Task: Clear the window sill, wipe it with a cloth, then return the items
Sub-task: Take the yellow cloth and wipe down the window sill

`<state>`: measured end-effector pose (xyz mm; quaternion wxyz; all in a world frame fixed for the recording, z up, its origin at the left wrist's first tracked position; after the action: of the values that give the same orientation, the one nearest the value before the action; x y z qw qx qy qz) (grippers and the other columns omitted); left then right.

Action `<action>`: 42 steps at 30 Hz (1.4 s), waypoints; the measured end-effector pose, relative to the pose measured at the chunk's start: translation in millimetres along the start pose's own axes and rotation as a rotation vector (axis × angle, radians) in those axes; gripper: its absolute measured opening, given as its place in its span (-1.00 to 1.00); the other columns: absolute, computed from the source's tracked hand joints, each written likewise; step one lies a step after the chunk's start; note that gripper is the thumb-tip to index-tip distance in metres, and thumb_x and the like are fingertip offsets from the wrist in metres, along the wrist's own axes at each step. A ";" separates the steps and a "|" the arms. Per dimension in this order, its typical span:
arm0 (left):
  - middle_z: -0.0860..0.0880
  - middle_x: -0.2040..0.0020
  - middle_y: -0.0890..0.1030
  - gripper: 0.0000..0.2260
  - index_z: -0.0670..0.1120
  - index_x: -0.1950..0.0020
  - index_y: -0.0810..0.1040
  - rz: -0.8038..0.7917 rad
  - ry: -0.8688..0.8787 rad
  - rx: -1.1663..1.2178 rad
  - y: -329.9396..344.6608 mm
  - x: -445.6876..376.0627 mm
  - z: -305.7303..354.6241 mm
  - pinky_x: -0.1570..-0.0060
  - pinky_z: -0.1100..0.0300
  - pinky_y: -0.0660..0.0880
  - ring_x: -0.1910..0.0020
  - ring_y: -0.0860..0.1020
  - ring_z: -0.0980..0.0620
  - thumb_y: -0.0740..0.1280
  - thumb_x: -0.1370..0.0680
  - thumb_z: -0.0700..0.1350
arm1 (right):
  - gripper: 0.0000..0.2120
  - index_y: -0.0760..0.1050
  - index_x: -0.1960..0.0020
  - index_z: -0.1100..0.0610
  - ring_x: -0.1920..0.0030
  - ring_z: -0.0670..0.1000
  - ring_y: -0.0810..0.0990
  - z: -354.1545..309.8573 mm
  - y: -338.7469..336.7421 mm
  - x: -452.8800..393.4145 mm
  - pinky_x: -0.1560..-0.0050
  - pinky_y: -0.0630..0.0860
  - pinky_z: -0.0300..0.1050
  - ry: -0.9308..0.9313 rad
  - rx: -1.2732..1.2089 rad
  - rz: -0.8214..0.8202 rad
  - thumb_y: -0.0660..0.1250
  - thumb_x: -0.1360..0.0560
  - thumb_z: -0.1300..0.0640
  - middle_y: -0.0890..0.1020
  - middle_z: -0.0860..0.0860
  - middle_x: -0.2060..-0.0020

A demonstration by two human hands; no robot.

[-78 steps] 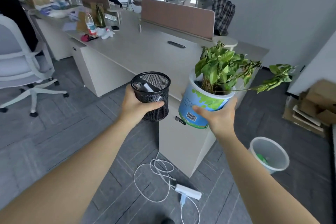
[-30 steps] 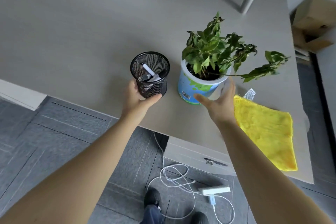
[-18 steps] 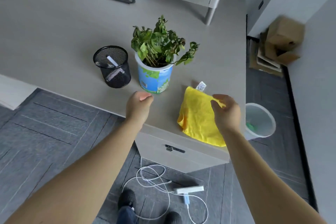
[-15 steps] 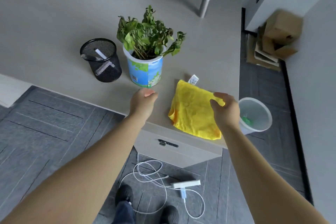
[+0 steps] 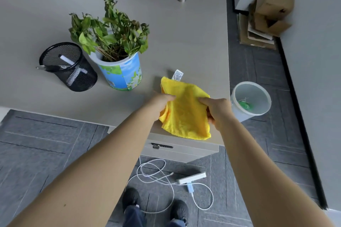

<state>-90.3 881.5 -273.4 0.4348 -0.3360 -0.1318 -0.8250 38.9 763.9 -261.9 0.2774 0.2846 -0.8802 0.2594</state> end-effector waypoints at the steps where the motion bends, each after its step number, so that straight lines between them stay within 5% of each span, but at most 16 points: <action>1: -0.17 -0.16 0.51 -0.79 -0.20 -0.05 0.51 0.002 0.022 -0.018 0.7 0.4 3.5 -0.28 -0.06 0.40 -0.15 0.49 -0.12 0.34 -0.44 -0.18 | -0.81 0.39 0.28 0.17 0.41 0.00 0.34 -2.9 1.4 -1.2 0.42 0.30 -0.19 -0.042 -0.018 -0.003 0.38 -0.41 0.18 0.38 0.03 0.42; 2: -0.19 -0.08 0.52 -0.96 -0.14 0.11 0.51 0.017 0.035 -0.037 0.0 2.4 6.8 -0.24 -0.05 0.41 -0.09 0.49 -0.12 0.31 -0.46 -0.22 | -0.86 0.41 0.25 0.17 0.39 0.00 0.34 -6.2 2.7 -2.5 0.40 0.28 -0.19 -0.092 -0.031 -0.006 0.35 -0.43 0.21 0.38 0.02 0.41; 5: -0.16 0.10 0.53 -0.84 -0.07 0.27 0.43 -0.014 0.110 -0.067 3.0 6.4 14.8 -0.14 -0.01 0.43 -0.02 0.50 -0.13 0.23 -0.48 -0.27 | -0.93 0.40 0.06 0.15 0.23 0.05 0.40 -11.8 -4.7 8.1 0.32 0.29 -0.18 -0.224 -0.073 0.063 0.27 -0.47 0.23 0.42 -0.02 0.34; 9: -0.06 0.22 0.51 -0.83 -0.14 0.09 0.48 -0.188 0.221 -0.059 30.3 32.7 36.7 0.20 0.18 0.41 0.24 0.48 0.00 0.13 -0.52 -0.33 | -0.88 0.38 -0.05 0.17 0.09 0.06 0.40 -10.5 -44.6 38.1 0.17 0.34 -0.14 -0.324 -0.143 0.249 0.22 -0.52 0.21 0.44 0.02 0.22; 12: -0.10 0.02 0.54 -0.73 -0.19 -0.19 0.44 -0.296 0.300 -0.099 66.5 65.6 51.8 0.27 0.25 0.43 0.25 0.51 0.04 0.13 -0.52 -0.32 | -0.80 0.42 -0.13 0.25 0.08 0.05 0.42 -0.1 -90.3 67.7 0.20 0.35 -0.15 -0.348 -0.202 0.366 0.23 -0.51 0.25 0.44 -0.02 0.27; 14: -0.03 0.12 0.54 -0.72 -0.18 -0.18 0.46 -0.358 0.349 -0.109 97.1 91.3 57.1 0.31 0.29 0.46 0.33 0.53 0.12 0.14 -0.51 -0.33 | -0.83 0.44 -0.06 0.18 0.09 0.06 0.47 14.6 -126.5 89.7 0.24 0.40 -0.16 -0.321 -0.292 0.420 0.28 -0.47 0.28 0.51 0.03 0.19; 18: -0.02 0.23 0.53 -0.89 -0.14 0.06 0.50 -0.545 0.341 -0.144 172.4 146.6 43.0 0.19 0.20 0.45 0.23 0.51 0.00 0.21 -0.51 -0.28 | -0.69 0.47 -0.14 0.20 0.04 0.09 0.56 54.7 -206.0 141.8 0.01 0.55 0.00 -0.263 -0.504 0.540 0.34 -0.41 0.32 0.58 0.11 0.04; 21: -0.02 0.23 0.53 -0.83 -0.04 0.21 0.45 -0.673 0.354 -0.193 232.1 192.3 18.6 0.19 0.18 0.46 0.25 0.51 0.04 0.22 -0.51 -0.27 | -0.71 0.47 -0.12 0.18 0.03 0.10 0.55 90.2 -267.5 181.1 -0.11 0.54 0.07 -0.269 -0.576 0.636 0.34 -0.41 0.32 0.55 -0.01 0.18; 26: -0.03 0.19 0.55 -0.83 -0.01 0.21 0.44 -0.804 0.367 -0.259 330.6 274.0 -34.3 0.13 0.12 0.50 0.19 0.54 0.00 0.21 -0.52 -0.25 | -0.69 0.45 -0.15 0.19 0.15 0.03 0.54 168.1 -369.8 241.6 0.14 0.51 -0.08 -0.294 -0.647 0.776 0.32 -0.42 0.35 0.52 -0.04 0.21; 34: -0.11 0.02 0.55 -0.88 -0.07 -0.02 0.45 -1.015 0.425 -0.422 490.5 416.7 -129.5 0.05 0.09 0.51 0.03 0.52 -0.09 0.19 -0.53 -0.23 | -0.74 0.40 -0.04 0.18 0.13 0.06 0.52 308.2 -520.4 345.5 0.13 0.49 -0.09 -0.275 -0.765 1.004 0.26 -0.42 0.43 0.53 0.04 0.18; 42: -0.13 0.00 0.55 -0.88 -0.04 0.03 0.45 -1.210 0.420 -0.595 617.6 499.5 -196.8 -0.08 -0.03 0.51 0.06 0.55 -0.10 0.20 -0.52 -0.24 | -0.73 0.39 -0.05 0.16 0.05 0.09 0.51 406.0 -616.2 391.3 0.20 0.47 -0.16 -0.227 -0.875 1.204 0.25 -0.43 0.42 0.52 0.00 0.18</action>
<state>123.0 104.5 -130.9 -0.1943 -0.1420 0.0226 -0.9703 30.3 -58.8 -117.8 0.0830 -0.3569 -0.9297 -0.0381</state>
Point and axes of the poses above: each hand's wrist, its own x-axis away from the middle knuckle, its own y-axis out of the palm, z = x × y, the point moved 6 cm from there along -x, towards the middle knuckle
